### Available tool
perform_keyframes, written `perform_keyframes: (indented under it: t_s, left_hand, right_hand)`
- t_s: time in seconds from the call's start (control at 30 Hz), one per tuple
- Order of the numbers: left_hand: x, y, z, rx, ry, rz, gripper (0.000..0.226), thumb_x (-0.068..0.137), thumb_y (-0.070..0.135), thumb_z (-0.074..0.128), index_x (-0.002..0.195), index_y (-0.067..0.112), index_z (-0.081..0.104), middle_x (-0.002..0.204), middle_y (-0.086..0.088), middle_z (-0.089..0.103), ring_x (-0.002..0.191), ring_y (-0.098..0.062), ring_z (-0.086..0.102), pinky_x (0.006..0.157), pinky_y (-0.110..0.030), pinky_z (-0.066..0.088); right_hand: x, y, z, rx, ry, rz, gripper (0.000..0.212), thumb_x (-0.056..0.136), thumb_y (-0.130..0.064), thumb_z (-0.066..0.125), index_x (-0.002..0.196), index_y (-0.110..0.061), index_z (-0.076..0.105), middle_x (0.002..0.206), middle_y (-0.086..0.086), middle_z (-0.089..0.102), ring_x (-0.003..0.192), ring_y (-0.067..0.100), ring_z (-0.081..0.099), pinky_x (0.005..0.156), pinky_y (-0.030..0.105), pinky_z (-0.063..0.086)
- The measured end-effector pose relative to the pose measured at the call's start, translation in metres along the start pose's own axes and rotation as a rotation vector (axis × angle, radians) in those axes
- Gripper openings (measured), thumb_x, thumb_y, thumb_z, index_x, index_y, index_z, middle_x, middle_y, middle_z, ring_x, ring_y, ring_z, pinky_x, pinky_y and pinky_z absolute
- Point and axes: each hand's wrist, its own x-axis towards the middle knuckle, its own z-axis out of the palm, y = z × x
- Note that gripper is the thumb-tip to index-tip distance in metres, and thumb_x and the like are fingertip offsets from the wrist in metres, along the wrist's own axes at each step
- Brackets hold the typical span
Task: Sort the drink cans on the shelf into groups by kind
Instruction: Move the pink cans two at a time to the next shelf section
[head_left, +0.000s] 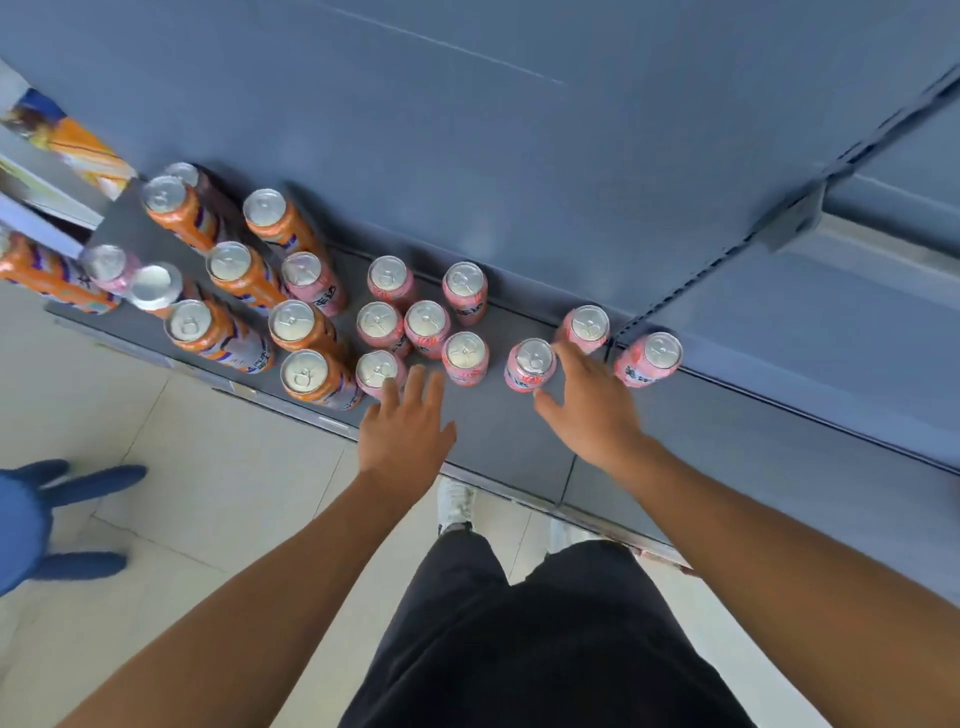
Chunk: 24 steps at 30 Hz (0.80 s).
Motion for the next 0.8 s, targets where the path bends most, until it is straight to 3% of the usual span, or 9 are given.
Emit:
perform_keyframes:
  t_s: [0.17, 0.33, 0.43, 0.6, 0.7, 0.8]
  left_hand:
    - [0.027, 0.005, 0.007, -0.359, -0.067, -0.12, 0.067, 0.094, 0.047, 0.058, 0.145, 0.02, 0.024, 0.149, 0.0, 0.037, 0.136, -0.03, 0.04, 0.094, -0.049, 0.05]
    - [0.059, 0.014, 0.018, -0.696, -0.096, -0.344, 0.076, 0.089, 0.046, 0.065, 0.147, 0.015, 0.026, 0.145, -0.007, 0.048, 0.129, -0.032, 0.05, 0.095, -0.049, 0.047]
    - [0.08, 0.018, 0.028, -0.848, -0.101, -0.436, 0.08, 0.085, 0.046, 0.07, 0.145, 0.013, 0.03, 0.143, -0.008, 0.05, 0.128, -0.032, 0.05, 0.096, -0.045, 0.045]
    - [0.1, 0.033, 0.042, -0.998, -0.102, -0.541, 0.081, 0.075, 0.043, 0.08, 0.136, 0.012, 0.035, 0.134, -0.006, 0.054, 0.121, -0.029, 0.054, 0.089, -0.034, 0.041]
    - [0.104, 0.04, 0.049, -1.071, -0.064, -0.59, 0.087, 0.07, 0.048, 0.082, 0.136, 0.015, 0.036, 0.133, -0.003, 0.055, 0.119, -0.027, 0.056, 0.097, -0.04, 0.047]
    - [0.104, 0.045, 0.048, -1.039, -0.006, -0.628, 0.08, 0.073, 0.053, 0.078, 0.133, 0.017, 0.039, 0.129, -0.003, 0.059, 0.117, -0.029, 0.057, 0.097, -0.042, 0.047]
  right_hand:
    - [0.021, -0.008, 0.022, 0.13, -0.065, 0.138, 0.054, 0.088, -0.03, 0.062, 0.135, -0.025, 0.036, 0.129, 0.002, 0.058, 0.108, 0.034, 0.059, 0.083, 0.043, 0.05]
    - [0.04, -0.002, 0.045, 0.308, -0.053, 0.266, 0.084, 0.081, -0.028, 0.072, 0.149, -0.026, 0.023, 0.137, 0.0, 0.056, 0.122, 0.029, 0.056, 0.097, 0.045, 0.048]
    - [0.053, 0.004, 0.061, 0.463, -0.058, 0.319, 0.092, 0.073, -0.037, 0.076, 0.148, -0.035, 0.023, 0.117, -0.007, 0.066, 0.105, 0.022, 0.064, 0.086, 0.039, 0.052]
    - [0.063, 0.013, 0.078, 0.64, -0.016, 0.381, 0.061, 0.07, -0.036, 0.083, 0.116, -0.037, 0.043, 0.106, -0.012, 0.068, 0.097, 0.011, 0.066, 0.083, 0.029, 0.051]
    - [0.061, 0.015, 0.081, 0.706, -0.002, 0.374, 0.057, 0.072, -0.027, 0.085, 0.117, -0.032, 0.05, 0.105, -0.014, 0.068, 0.096, 0.005, 0.065, 0.081, 0.02, 0.049]
    - [0.058, 0.019, 0.077, 0.743, -0.023, 0.389, 0.061, 0.067, -0.029, 0.086, 0.119, -0.031, 0.055, 0.105, -0.015, 0.068, 0.097, 0.003, 0.065, 0.083, 0.02, 0.049]
